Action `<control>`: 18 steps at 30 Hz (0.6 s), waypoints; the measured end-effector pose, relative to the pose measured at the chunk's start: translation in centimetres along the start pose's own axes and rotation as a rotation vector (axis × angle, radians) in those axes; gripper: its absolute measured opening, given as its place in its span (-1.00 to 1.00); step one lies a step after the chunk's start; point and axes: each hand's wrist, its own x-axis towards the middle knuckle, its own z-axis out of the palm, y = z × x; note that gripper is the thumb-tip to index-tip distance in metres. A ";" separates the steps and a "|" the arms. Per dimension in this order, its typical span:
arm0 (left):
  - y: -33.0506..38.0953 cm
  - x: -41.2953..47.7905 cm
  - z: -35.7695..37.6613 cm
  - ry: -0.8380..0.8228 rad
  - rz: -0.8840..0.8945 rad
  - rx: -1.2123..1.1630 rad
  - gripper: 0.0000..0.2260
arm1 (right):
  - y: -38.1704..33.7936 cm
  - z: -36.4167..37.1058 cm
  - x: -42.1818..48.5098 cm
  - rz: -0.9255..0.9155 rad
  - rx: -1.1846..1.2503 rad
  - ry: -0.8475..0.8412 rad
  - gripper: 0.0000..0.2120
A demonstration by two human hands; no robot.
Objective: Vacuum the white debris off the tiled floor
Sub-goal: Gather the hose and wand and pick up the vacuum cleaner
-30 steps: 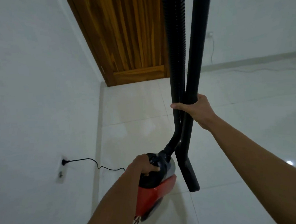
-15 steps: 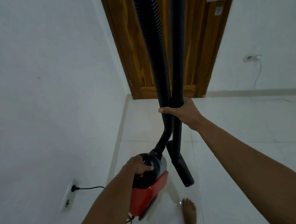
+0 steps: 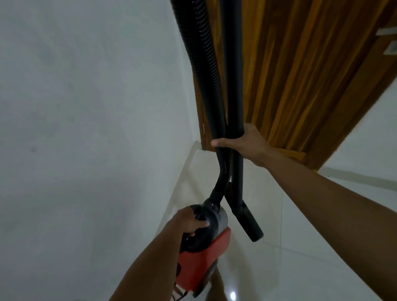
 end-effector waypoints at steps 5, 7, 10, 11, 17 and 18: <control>2.0 9.5 -6.5 -0.031 -0.014 0.018 -0.38 | 0.2 -0.5 12.7 0.056 -0.032 -0.049 -0.54; 3.5 12.3 -9.4 -0.038 0.002 0.046 -0.38 | -0.2 -1.0 17.1 0.058 -0.038 -0.077 -0.57; 5.5 16.8 -13.2 -0.049 -0.027 0.088 -0.34 | -0.3 -1.9 23.4 0.084 -0.004 -0.105 -0.57; 6.0 18.3 -14.4 -0.049 -0.048 0.092 -0.34 | -0.2 -2.2 25.5 0.095 0.000 -0.112 -0.57; 7.5 30.4 -19.6 -0.017 -0.143 0.071 -0.35 | 4.5 -3.2 40.3 0.147 -0.211 -0.284 -0.33; 7.6 32.9 -20.0 -0.022 -0.165 0.071 -0.36 | 5.9 -3.1 42.9 0.169 -0.242 -0.294 -0.34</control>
